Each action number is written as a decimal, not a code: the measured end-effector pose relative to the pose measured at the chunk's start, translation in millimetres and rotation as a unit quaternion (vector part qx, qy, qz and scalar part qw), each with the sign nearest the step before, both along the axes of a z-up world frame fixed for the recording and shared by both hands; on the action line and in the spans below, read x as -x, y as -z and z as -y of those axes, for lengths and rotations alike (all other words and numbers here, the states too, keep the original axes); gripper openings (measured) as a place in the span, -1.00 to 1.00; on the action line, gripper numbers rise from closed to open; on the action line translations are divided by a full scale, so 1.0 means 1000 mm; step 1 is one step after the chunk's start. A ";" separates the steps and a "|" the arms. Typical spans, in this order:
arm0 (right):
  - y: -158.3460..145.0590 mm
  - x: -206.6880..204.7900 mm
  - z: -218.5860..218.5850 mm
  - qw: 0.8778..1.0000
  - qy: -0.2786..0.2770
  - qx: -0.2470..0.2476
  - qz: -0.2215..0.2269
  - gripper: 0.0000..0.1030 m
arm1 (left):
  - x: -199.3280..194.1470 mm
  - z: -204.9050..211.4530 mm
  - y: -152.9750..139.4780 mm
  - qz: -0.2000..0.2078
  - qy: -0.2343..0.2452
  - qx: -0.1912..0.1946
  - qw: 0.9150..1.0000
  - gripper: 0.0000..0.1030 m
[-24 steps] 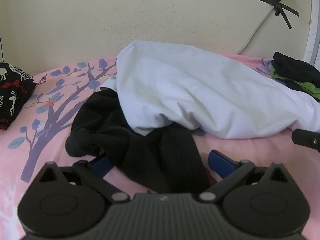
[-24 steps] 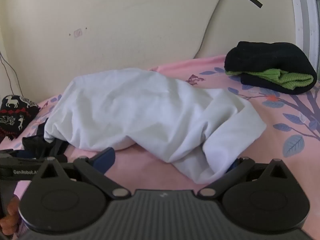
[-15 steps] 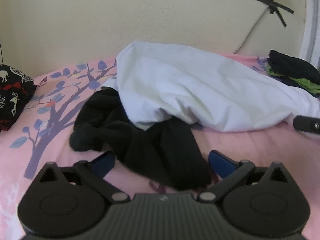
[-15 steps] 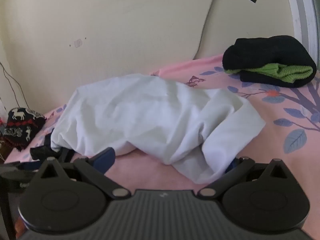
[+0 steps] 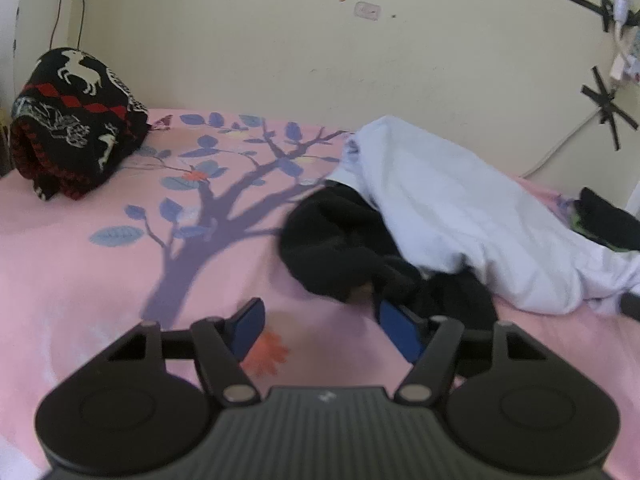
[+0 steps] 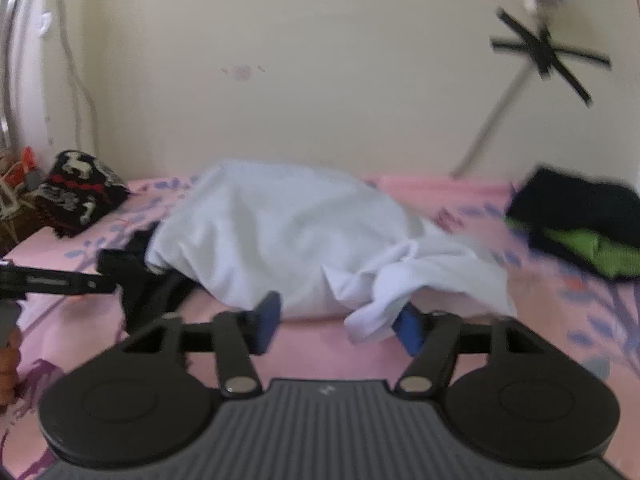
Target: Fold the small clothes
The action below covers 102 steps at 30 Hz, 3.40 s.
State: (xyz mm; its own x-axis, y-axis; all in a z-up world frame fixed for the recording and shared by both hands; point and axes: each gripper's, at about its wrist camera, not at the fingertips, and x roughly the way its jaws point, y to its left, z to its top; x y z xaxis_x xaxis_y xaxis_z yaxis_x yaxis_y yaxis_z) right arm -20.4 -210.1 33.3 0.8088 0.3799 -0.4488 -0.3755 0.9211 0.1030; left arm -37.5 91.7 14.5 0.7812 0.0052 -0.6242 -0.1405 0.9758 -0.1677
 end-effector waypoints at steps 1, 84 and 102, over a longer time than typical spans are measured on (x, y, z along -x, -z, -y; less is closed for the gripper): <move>-0.004 0.004 0.002 1.000 0.003 -0.004 0.011 0.50 | -0.005 -0.003 -0.003 -0.007 0.000 0.004 1.000 0.28; 0.004 0.109 0.139 0.971 -0.075 -0.189 -0.126 0.33 | -0.063 -0.044 0.017 -0.066 0.094 -0.114 0.987 0.57; -0.017 -0.024 0.048 0.967 -0.097 -0.177 -0.153 0.07 | 0.113 -0.118 -0.052 0.050 0.037 0.035 0.997 -0.78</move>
State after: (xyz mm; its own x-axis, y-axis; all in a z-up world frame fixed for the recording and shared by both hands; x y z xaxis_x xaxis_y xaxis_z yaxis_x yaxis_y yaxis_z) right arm 3.2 -258.1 50.7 0.5568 0.6852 -0.4696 -0.4408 0.7228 0.5322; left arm -150.1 209.6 66.6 0.8366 -0.0949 -0.5396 -0.0480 0.9684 -0.2448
